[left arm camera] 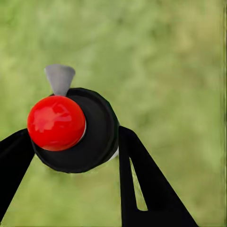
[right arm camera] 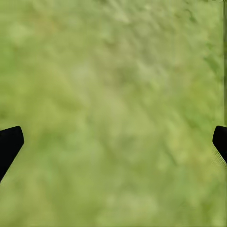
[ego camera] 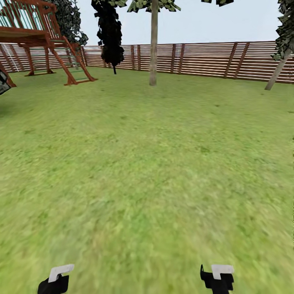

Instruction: In the garden, pick up the pesticide atomizer on the floor and spray pesticide onto both trees until each tree trunk is fully covered.

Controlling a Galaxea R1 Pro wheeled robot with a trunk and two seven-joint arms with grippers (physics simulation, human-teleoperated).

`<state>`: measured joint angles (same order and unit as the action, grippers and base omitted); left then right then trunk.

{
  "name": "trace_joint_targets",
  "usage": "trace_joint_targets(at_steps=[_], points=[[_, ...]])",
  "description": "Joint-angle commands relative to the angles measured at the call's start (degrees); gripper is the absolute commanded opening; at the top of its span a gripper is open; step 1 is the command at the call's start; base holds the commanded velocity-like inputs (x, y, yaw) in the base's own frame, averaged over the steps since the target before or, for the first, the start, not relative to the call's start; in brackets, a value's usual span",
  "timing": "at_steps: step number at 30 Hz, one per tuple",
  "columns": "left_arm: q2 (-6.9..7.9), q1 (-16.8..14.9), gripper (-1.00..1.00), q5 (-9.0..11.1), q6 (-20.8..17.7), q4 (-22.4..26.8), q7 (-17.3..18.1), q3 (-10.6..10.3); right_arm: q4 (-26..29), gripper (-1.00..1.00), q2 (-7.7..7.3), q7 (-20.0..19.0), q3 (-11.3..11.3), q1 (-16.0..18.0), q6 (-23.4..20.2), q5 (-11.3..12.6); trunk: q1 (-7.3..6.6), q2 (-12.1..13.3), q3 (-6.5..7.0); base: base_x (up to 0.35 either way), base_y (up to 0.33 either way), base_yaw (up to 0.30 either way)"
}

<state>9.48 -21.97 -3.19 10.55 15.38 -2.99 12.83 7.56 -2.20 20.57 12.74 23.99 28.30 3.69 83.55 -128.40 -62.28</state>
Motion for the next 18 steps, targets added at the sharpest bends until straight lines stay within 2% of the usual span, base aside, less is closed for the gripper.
trace_joint_targets(at_steps=[1, 18], points=[[0.0, 0.0, -1.0, 0.01, 0.0, 0.0, 0.0, 0.0, 0.0, 1.0, 0.0, 0.0, 0.0, 0.0, 0.0, 0.0, 0.0, 0.0, 0.0, 0.339, 0.0, -0.09], [0.01, 0.02, -1.0, -0.05, -0.03, -0.07, 0.0, 0.0, -0.09, 1.0, -0.03, -0.1, 0.0, 0.0, 0.0, -0.09, 0.0, 0.0, 0.0, 0.339, 0.0, -0.006]])
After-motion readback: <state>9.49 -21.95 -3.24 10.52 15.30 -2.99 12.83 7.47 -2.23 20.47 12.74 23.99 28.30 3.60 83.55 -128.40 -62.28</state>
